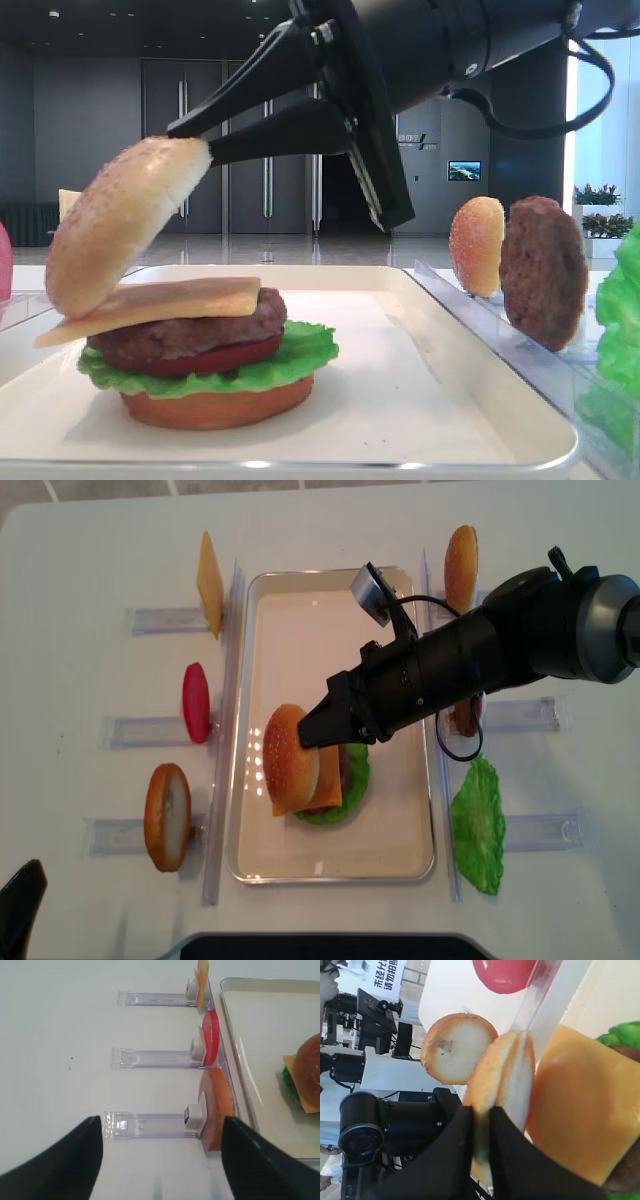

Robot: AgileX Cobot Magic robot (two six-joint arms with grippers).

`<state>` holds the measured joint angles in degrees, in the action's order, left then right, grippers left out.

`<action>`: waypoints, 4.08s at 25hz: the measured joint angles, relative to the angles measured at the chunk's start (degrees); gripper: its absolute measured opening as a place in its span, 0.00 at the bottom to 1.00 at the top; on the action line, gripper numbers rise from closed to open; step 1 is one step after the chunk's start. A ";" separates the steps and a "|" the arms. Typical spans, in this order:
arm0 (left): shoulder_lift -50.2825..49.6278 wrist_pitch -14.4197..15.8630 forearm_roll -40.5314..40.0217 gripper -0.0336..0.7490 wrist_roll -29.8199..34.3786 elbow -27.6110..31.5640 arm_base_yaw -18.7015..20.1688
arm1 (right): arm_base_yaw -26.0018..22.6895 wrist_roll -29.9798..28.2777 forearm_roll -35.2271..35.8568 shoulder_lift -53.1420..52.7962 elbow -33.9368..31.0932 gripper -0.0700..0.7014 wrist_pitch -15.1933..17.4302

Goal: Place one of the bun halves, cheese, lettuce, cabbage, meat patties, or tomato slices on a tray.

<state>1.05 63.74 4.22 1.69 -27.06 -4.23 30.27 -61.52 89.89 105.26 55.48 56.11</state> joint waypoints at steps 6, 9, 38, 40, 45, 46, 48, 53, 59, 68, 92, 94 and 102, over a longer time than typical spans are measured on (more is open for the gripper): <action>0.00 0.00 0.00 0.76 -0.05 0.00 0.00 | 0.00 0.00 0.00 0.00 0.00 0.21 -0.58; 0.00 0.00 0.00 0.76 -0.05 0.00 0.00 | 0.00 0.00 -0.06 0.00 0.00 0.21 -0.68; 0.00 0.00 0.00 0.76 -0.05 0.00 0.00 | 0.00 -0.36 -4.75 0.00 0.11 0.48 -1.82; 0.00 0.00 0.00 0.76 -0.05 0.00 0.00 | 0.00 -0.86 -4.75 0.00 0.11 0.52 -2.70; 0.00 0.00 0.00 0.76 -0.05 0.00 0.00 | 0.00 -1.52 -4.75 0.00 0.11 0.58 -4.86; 0.00 0.00 0.00 0.76 -0.05 0.00 0.00 | 0.00 -1.65 -4.75 0.00 0.11 0.59 -5.16; 0.00 0.00 0.00 0.76 -0.05 0.00 0.00 | 0.00 -1.95 -4.88 0.00 0.11 0.61 -5.62; 0.00 0.00 0.00 0.76 -0.05 0.00 0.00 | -0.53 -2.41 -7.05 0.00 0.11 0.65 -7.14; 0.00 0.00 0.00 0.76 -0.05 0.00 0.00 | -1.88 -2.15 -12.52 -1.29 0.11 0.76 -8.13; 0.00 0.00 0.00 0.76 -0.05 0.00 0.00 | -1.88 11.92 -30.36 -9.07 3.51 0.86 -11.11; 0.00 0.00 0.00 0.76 -0.05 0.00 0.00 | -1.88 63.24 -92.98 -14.78 29.06 0.87 6.00; 0.00 0.00 0.00 0.76 -0.05 0.00 0.00 | -2.51 65.60 -96.18 -14.78 29.06 0.87 6.02; 0.00 0.00 0.00 0.76 -0.05 0.00 0.00 | -16.01 70.65 -99.22 -14.78 29.08 0.87 4.69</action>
<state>1.05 63.74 4.22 1.64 -27.06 -4.23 14.26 9.14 -9.32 90.49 84.56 60.79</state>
